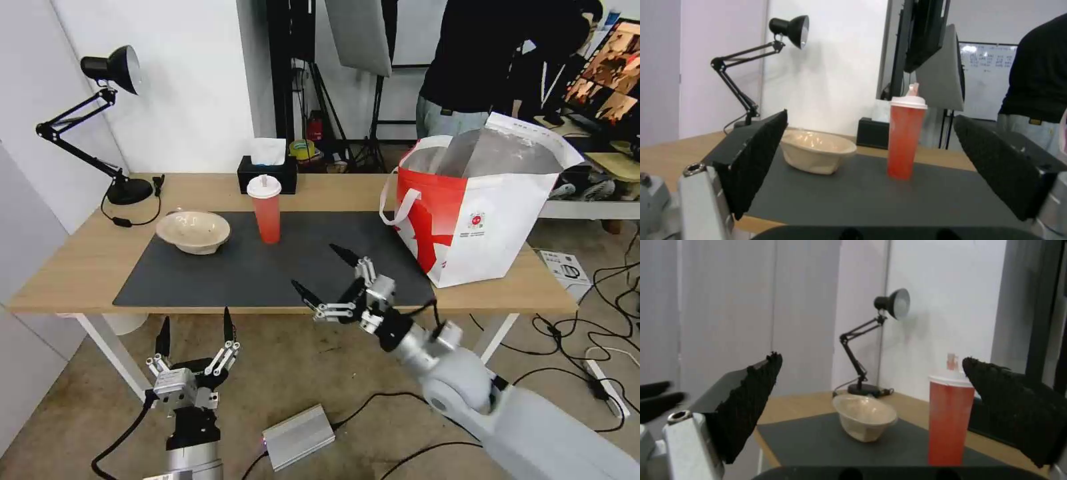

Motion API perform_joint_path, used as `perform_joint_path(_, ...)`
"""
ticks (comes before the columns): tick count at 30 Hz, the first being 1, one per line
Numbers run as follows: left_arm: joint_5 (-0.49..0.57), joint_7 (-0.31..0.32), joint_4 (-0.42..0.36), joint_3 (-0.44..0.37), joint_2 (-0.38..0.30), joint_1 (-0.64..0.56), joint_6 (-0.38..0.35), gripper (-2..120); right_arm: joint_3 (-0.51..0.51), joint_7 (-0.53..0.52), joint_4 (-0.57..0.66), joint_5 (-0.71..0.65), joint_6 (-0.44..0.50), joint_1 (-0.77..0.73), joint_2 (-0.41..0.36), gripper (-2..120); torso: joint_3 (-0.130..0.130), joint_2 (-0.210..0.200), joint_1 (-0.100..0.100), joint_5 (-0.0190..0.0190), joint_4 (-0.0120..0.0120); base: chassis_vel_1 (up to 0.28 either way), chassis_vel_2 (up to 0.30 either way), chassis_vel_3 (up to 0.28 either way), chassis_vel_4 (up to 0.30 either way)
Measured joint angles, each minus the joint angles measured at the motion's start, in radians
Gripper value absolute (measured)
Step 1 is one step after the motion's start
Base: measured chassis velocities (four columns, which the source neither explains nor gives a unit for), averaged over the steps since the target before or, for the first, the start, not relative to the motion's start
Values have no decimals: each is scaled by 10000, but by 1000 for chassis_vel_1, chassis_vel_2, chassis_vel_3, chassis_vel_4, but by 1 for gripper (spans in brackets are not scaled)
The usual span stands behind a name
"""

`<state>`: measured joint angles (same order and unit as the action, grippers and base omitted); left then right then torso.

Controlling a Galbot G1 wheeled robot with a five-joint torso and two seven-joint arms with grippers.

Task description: Pick up the trash from the table and place it into the takeout bag.

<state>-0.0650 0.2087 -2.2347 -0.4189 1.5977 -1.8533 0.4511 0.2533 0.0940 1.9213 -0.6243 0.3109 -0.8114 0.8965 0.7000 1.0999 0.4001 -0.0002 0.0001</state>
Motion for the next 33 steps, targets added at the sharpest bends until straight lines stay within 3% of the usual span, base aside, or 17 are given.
perform_joint_path(17,-6,-5,29,-79,-4,-40,11,100,493,-694,-1488,376,-281,1420,1019,100,0,0,0,1,-1,0,0,0,0)
perform_joint_path(25,-4,-22,226,-82,-10,39,-48,100,726,-1674,-1905,523,-1454,1884,1524,100,0,0,0,0,-1,0,0,0,0)
perform_joint_path(33,-10,-28,308,-115,-10,92,-99,100,753,-1922,-2514,384,-2236,2151,1918,100,-1,0,0,1,-1,0,0,0,0)
